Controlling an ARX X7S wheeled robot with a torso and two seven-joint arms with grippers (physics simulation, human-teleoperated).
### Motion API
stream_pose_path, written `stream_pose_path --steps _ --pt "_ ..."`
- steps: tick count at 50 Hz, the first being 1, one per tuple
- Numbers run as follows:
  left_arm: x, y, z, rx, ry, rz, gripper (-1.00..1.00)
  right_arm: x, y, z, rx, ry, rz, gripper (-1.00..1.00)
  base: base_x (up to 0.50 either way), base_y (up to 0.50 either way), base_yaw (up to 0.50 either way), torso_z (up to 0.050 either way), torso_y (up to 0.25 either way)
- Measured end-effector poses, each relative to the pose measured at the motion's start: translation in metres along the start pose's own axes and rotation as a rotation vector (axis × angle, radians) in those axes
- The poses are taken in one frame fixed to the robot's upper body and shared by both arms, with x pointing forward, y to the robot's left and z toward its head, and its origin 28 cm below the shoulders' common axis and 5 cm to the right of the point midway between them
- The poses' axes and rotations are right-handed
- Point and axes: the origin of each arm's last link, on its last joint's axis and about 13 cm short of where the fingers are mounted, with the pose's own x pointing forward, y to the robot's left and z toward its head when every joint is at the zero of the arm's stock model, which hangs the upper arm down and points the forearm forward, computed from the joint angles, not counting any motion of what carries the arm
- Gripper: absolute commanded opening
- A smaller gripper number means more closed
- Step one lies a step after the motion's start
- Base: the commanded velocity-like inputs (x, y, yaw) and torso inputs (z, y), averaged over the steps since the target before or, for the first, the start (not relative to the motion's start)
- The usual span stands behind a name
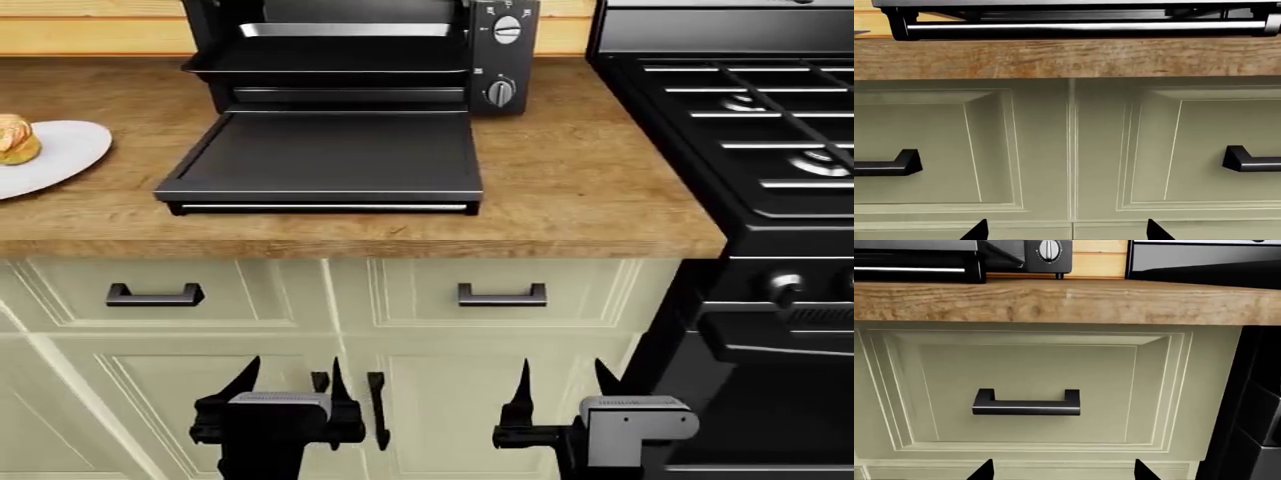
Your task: Place the scone on the tray of the toaster oven.
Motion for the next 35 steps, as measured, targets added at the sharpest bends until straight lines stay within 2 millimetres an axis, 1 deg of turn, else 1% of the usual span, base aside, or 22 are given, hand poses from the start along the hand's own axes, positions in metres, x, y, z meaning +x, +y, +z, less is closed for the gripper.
stream_pose_path --steps 35 --pt "-0.0019 0.0003 -0.0015 0.002 0.006 -0.004 1.0 -0.001 -0.0001 -0.0002 0.0 -0.001 0.005 1.0 0.0 0.24 0.0 0.0 0.0"
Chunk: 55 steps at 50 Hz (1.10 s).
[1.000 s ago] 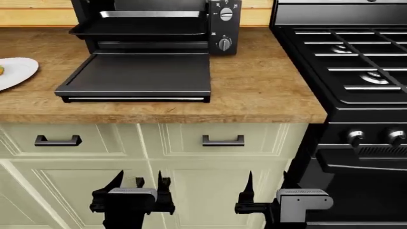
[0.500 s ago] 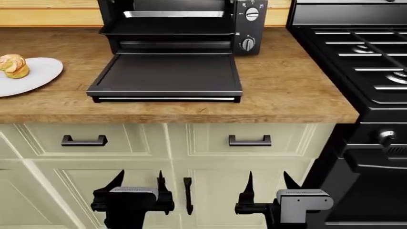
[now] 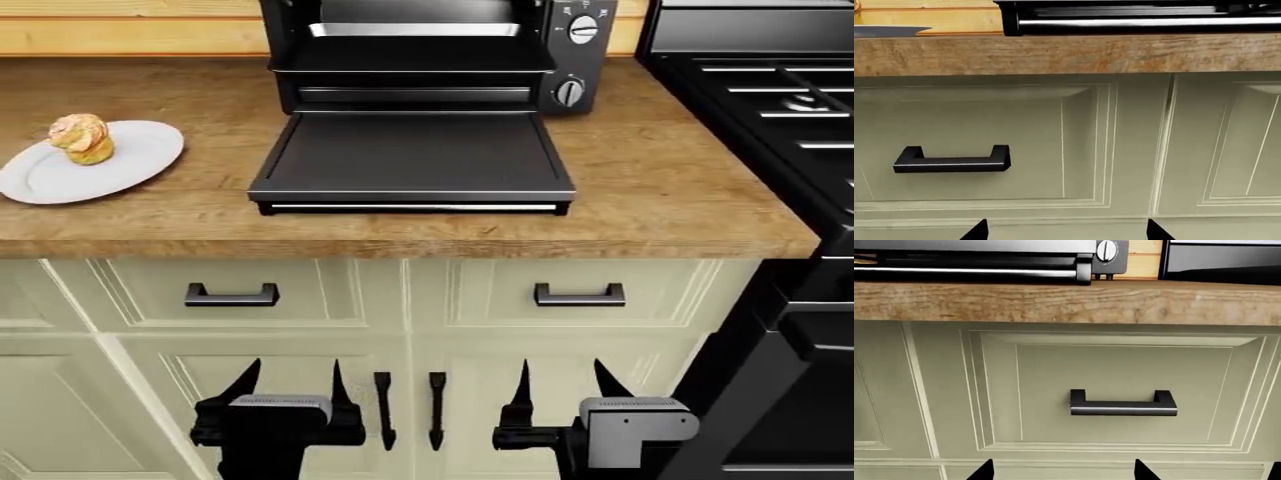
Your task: Place the scone on the tray of the toaster oven.
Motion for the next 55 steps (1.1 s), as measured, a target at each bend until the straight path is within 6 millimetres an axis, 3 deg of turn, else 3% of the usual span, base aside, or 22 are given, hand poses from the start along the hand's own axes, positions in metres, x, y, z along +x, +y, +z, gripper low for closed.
stream_pose_path --steps 55 --pt "0.0003 -0.0003 0.0 0.001 0.002 -0.002 1.0 -0.0005 0.0001 -0.0003 -0.003 0.003 0.007 1.0 0.0 0.24 0.0 0.0 0.0"
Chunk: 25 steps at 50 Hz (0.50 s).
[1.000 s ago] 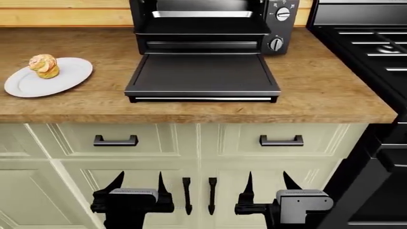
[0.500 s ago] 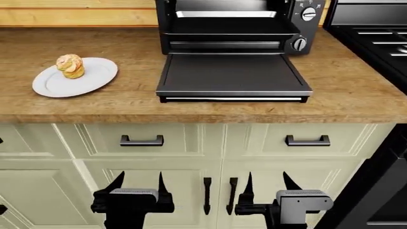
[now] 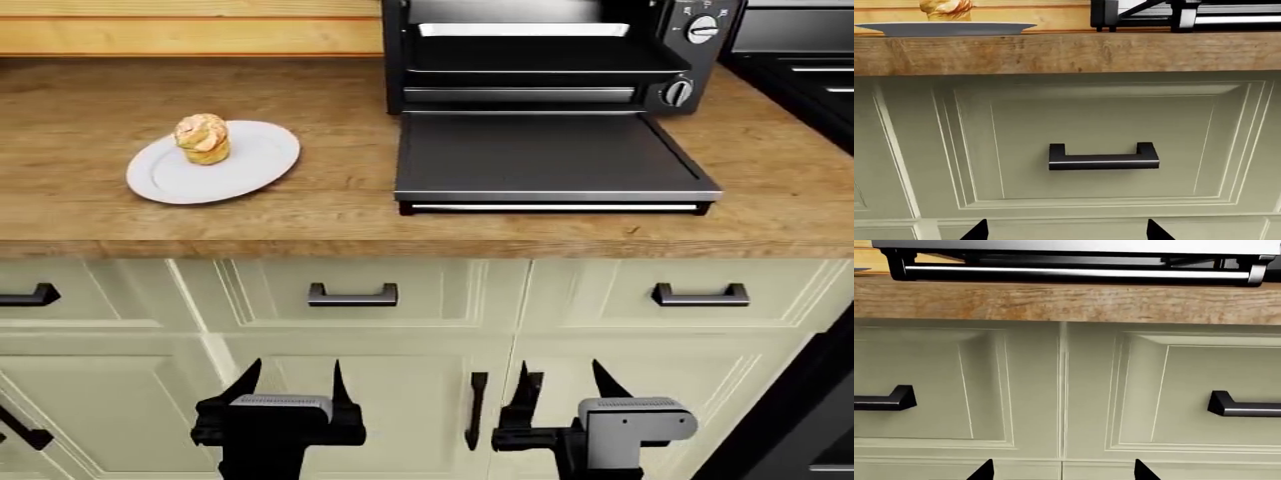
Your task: Place the scone on the tray of the toaster oven.
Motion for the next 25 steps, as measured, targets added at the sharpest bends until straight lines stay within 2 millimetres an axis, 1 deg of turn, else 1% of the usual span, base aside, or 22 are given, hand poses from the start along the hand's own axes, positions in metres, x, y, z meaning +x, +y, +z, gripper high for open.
stream_pose_path --steps 25 --pt "0.0009 0.0001 0.0003 0.002 -0.001 0.001 1.0 -0.0005 0.0005 0.0002 -0.003 0.001 0.008 1.0 0.0 0.24 0.0 0.0 0.0"
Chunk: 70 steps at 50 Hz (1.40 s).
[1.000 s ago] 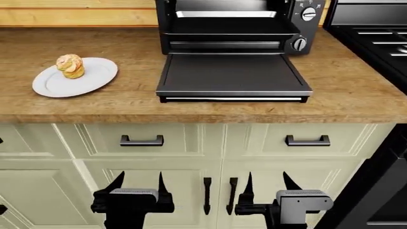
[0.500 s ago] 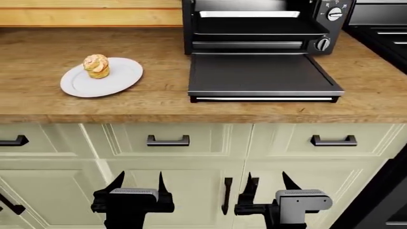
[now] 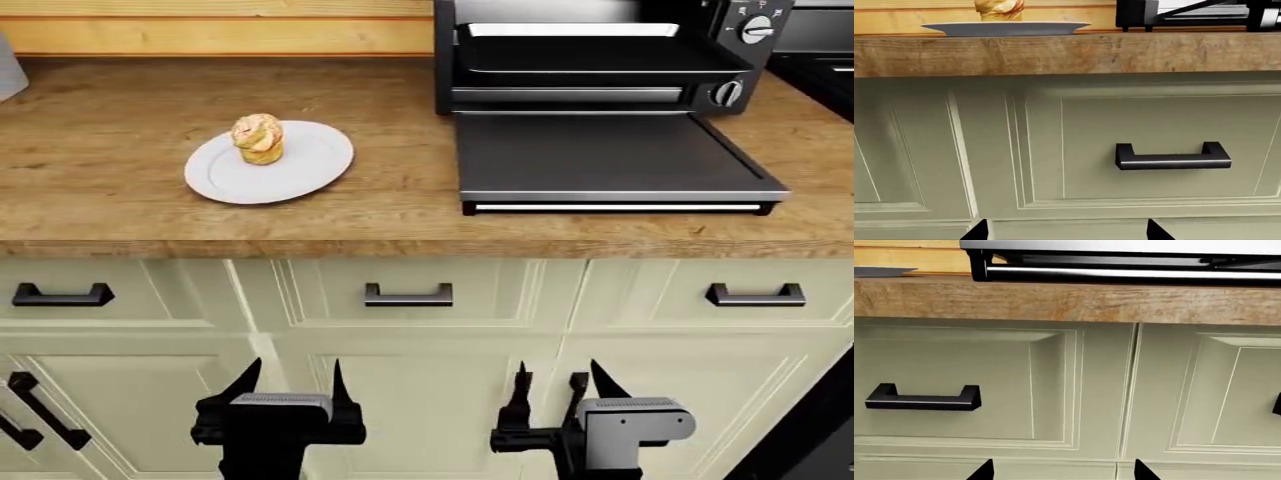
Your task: Place the scone on the tray of the toaster oven.
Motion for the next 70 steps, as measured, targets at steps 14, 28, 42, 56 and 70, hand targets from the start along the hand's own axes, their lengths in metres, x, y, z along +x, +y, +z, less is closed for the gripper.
stream_pose_path --steps 14,28,42,56,70 --pt "0.0008 0.0004 0.0001 0.002 0.0 0.001 1.0 0.0003 0.0009 0.0002 0.004 -0.001 0.003 1.0 0.0 0.15 0.0 0.0 0.0" --pt "0.0002 -0.0001 -0.0001 0.0 0.001 0.0 1.0 0.001 0.0006 0.0004 0.006 0.002 -0.006 1.0 0.01 0.0 0.0 0.0 0.0" --pt "-0.0011 0.0001 -0.0003 -0.001 0.001 -0.001 1.0 0.0012 0.0006 0.0004 0.005 0.003 -0.009 1.0 0.05 0.0 0.0 0.0 0.0" --pt "-0.0008 0.0005 -0.0002 0.0 0.002 -0.001 1.0 0.0016 0.001 0.0 0.004 0.005 -0.007 1.0 0.06 0.0 0.0 0.0 0.0" --pt "-0.0004 0.0006 -0.0002 0.001 0.002 -0.002 1.0 0.0019 0.0013 0.0 0.003 0.006 -0.005 1.0 0.05 0.0 0.0 0.0 0.0"
